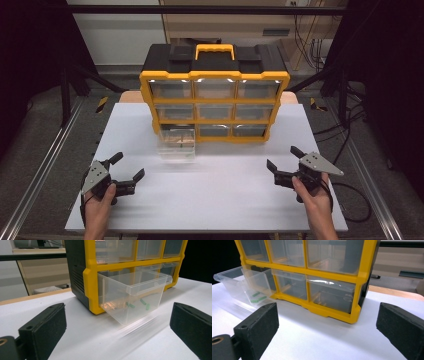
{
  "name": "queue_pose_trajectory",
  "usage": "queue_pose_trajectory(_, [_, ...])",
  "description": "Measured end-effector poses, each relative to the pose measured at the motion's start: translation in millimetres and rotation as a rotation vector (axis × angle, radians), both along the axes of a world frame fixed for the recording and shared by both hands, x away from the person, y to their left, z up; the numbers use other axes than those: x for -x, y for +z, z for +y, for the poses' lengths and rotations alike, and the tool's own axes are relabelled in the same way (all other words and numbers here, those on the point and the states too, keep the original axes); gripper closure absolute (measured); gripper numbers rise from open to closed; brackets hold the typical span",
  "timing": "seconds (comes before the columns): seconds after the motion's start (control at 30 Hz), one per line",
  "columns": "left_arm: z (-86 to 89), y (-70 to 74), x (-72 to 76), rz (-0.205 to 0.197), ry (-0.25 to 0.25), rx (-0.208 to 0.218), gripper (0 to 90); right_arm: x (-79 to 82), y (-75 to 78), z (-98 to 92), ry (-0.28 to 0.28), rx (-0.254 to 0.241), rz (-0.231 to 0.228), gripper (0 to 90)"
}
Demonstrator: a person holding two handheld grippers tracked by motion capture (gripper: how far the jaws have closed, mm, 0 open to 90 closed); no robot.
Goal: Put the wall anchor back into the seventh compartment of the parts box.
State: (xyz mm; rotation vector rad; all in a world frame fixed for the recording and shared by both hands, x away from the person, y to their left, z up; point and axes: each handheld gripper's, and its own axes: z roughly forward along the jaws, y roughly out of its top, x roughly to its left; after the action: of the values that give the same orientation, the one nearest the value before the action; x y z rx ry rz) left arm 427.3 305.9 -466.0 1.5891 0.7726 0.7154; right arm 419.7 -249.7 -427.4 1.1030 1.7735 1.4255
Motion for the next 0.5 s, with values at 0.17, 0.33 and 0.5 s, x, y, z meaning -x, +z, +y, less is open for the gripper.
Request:
queue_pose_trajectory(0.17, [0.0, -0.3, -0.4, 0.003, 0.001, -0.002, 0.7, 4.7, -7.1, -2.9, 0.0, -0.009, -0.001, 4.8])
queue_pose_trajectory(0.33, [-0.5, -0.5, -0.4, 0.002, -0.001, -0.003, 0.7, 7.6, -12.9, -4.1, 0.003, -0.007, -0.006, 4.9])
queue_pose_trajectory(0.5, [-0.7, -0.6, -0.5, 0.002, -0.001, -0.005, 0.7, 9.6, -19.0, -4.2, 0.001, -0.01, -0.002, 5.0])
